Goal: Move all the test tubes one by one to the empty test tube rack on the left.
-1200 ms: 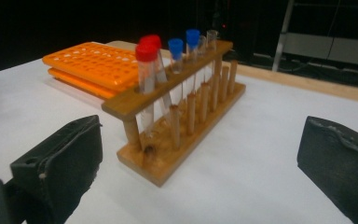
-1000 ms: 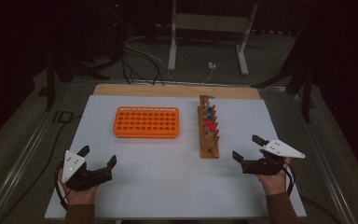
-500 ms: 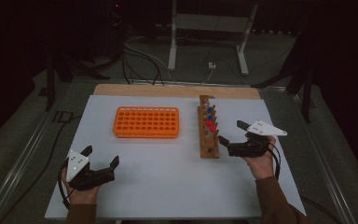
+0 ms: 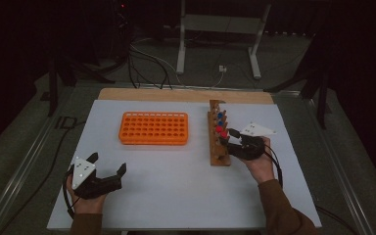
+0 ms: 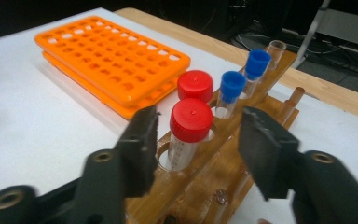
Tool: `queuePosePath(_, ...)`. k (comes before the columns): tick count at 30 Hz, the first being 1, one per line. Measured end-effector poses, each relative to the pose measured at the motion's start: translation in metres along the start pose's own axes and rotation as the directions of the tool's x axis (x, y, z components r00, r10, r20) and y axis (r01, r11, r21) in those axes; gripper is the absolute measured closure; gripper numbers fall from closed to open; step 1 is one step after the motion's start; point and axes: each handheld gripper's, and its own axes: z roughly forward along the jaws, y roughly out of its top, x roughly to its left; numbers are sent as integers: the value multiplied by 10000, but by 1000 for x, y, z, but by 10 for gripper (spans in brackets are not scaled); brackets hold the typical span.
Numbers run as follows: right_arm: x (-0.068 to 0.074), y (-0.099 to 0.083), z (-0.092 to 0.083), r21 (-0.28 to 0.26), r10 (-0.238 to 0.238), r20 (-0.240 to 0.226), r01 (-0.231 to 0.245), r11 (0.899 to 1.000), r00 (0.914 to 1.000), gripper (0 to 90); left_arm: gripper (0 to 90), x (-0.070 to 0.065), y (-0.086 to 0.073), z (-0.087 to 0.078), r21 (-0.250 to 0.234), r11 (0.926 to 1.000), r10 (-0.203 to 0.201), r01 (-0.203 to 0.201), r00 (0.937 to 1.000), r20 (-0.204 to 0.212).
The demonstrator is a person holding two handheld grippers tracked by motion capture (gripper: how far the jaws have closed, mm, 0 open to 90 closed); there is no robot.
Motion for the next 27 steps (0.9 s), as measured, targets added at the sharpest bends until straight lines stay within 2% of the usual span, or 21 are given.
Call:
queuePosePath(4, 1, 0, 7, 69, 62, -41, -61, 10000, 10000, 588, 4, 0, 0, -1, -6, 10000, 3, -3, 10000, -3)
queuePosePath(5, 1, 0, 9, 107, 227, 56, -227, 9997, 9997, 651, 4, 0, 0, -1, -8, 10000, -5, 5, 10000, -9)
queuePosePath(7, 2, 0, 10, 106, 365, 65, -366, 9993, 9993, 689, 4, 0, 0, -1, 7, 10000, -7, 7, 10000, -25)
queuePosePath(13, 4, 3, 5, -5, 350, 145, -350, 9994, 9993, 698, 4, -1, 0, 0, 55, 10000, 40, -39, 10000, -65)
queuePosePath(17, 5, 8, 0, -151, 169, 180, -166, 9997, 9997, 698, 4, -3, 0, 1, 110, 9999, -9, 10, 10000, -44)
queuePosePath(21, 6, 13, -4, -187, 43, 158, -40, 9998, 9999, 698, 4, -7, 5, 3, 265, 9996, -48, 40, 9996, 294)
queuePosePath(23, 4, 18, -8, -197, 21, 153, -18, 9998, 9999, 699, 4, -10, 9, 5, 248, 9997, 56, -70, 9984, 556)
queuePosePath(27, 3, 22, -12, -218, 49, 162, -45, 9998, 9999, 700, 4, -19, 20, 8, -42, 9982, 601, -599, 9954, 744)
